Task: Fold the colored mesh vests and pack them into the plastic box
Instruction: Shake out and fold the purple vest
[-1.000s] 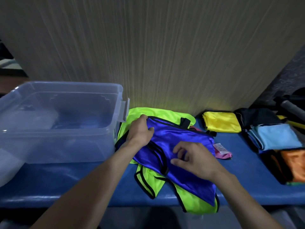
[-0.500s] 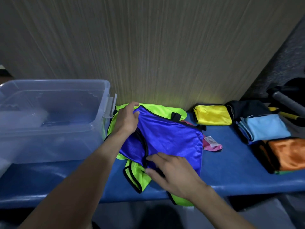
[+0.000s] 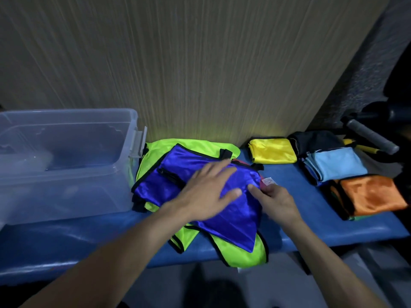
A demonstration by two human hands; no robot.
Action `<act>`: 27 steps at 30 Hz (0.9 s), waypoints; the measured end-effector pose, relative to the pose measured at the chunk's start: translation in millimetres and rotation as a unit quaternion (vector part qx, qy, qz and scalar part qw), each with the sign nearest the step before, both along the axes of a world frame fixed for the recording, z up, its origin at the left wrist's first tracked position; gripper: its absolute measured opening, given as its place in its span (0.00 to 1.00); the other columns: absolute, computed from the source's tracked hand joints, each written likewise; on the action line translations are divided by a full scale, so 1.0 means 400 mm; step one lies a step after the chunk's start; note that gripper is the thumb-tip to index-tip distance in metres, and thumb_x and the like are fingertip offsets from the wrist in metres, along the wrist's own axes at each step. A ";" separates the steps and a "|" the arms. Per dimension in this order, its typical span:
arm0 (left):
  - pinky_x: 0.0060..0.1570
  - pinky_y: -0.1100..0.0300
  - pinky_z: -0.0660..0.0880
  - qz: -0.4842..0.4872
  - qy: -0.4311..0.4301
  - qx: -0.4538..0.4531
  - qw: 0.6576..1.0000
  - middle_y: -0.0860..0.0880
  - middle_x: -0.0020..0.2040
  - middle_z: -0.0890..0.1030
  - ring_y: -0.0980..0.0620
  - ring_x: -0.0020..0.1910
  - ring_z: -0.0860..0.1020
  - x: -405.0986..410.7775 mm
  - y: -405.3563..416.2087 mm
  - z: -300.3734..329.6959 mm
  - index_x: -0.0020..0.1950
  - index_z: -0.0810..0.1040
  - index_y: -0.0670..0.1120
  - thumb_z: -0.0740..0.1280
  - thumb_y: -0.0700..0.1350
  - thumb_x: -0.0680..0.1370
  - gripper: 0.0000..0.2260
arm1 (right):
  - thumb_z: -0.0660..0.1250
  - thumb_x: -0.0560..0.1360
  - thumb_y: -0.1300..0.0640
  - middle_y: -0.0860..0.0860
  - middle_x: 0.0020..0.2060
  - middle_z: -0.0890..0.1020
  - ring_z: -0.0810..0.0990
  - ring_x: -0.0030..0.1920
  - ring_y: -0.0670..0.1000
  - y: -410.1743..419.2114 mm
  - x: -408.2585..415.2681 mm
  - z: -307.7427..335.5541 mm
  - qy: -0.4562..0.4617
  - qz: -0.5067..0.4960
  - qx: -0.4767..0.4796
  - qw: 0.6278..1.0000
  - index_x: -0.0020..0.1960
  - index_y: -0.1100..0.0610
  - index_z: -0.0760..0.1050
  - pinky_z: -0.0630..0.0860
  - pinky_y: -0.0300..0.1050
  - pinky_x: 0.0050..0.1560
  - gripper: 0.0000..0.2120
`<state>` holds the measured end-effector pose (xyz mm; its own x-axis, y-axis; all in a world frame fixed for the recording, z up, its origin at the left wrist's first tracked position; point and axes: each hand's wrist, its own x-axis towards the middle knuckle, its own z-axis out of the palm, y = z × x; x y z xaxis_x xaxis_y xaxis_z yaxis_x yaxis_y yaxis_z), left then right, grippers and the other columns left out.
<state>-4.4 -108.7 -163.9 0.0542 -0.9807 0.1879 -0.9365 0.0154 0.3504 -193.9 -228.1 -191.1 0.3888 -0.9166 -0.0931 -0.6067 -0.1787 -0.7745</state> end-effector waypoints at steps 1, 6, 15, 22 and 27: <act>0.80 0.46 0.44 -0.020 -0.044 0.061 0.997 0.53 0.84 0.45 0.50 0.82 0.44 -0.015 0.009 -0.028 0.83 0.51 0.56 0.54 0.67 0.82 0.32 | 0.71 0.74 0.37 0.47 0.28 0.80 0.81 0.37 0.54 -0.001 0.004 0.002 -0.006 -0.005 0.012 1.000 0.37 0.54 0.81 0.80 0.55 0.42 0.21; 0.77 0.41 0.32 -0.032 -0.144 0.148 0.978 0.53 0.81 0.30 0.49 0.77 0.25 0.001 0.029 -0.115 0.81 0.34 0.61 0.45 0.74 0.78 0.37 | 0.74 0.73 0.39 0.57 0.32 0.81 0.77 0.34 0.55 -0.009 0.020 0.010 -0.029 -0.041 0.064 0.997 0.44 0.66 0.81 0.75 0.51 0.38 0.27; 0.76 0.42 0.30 -0.078 -0.122 0.131 0.981 0.57 0.80 0.28 0.51 0.77 0.25 -0.027 0.030 -0.122 0.80 0.32 0.63 0.46 0.74 0.79 0.36 | 0.73 0.73 0.55 0.56 0.37 0.80 0.77 0.38 0.53 -0.019 0.015 0.029 -0.134 -0.076 0.126 0.980 0.40 0.60 0.77 0.75 0.49 0.38 0.09; 0.80 0.46 0.37 -0.020 -0.118 0.050 0.992 0.54 0.84 0.44 0.50 0.82 0.39 -0.019 0.005 -0.083 0.83 0.52 0.60 0.47 0.69 0.82 0.30 | 0.71 0.76 0.38 0.51 0.48 0.79 0.79 0.47 0.52 -0.045 0.016 0.045 -0.098 -0.065 0.185 0.976 0.48 0.53 0.76 0.80 0.46 0.36 0.17; 0.76 0.37 0.31 0.025 -0.152 0.144 0.977 0.55 0.82 0.33 0.46 0.79 0.29 0.046 -0.007 -0.107 0.81 0.39 0.64 0.42 0.73 0.79 0.33 | 0.73 0.75 0.41 0.56 0.46 0.82 0.81 0.44 0.54 -0.064 0.037 0.018 -0.082 -0.087 0.147 0.982 0.51 0.62 0.81 0.83 0.56 0.41 0.22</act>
<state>13.9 -111.5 -206.7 0.0882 -0.9928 -0.0813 -0.9951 -0.0915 0.0385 -179.1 -253.6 -184.0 0.2601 -0.9136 -0.3126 -0.4713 0.1624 -0.8669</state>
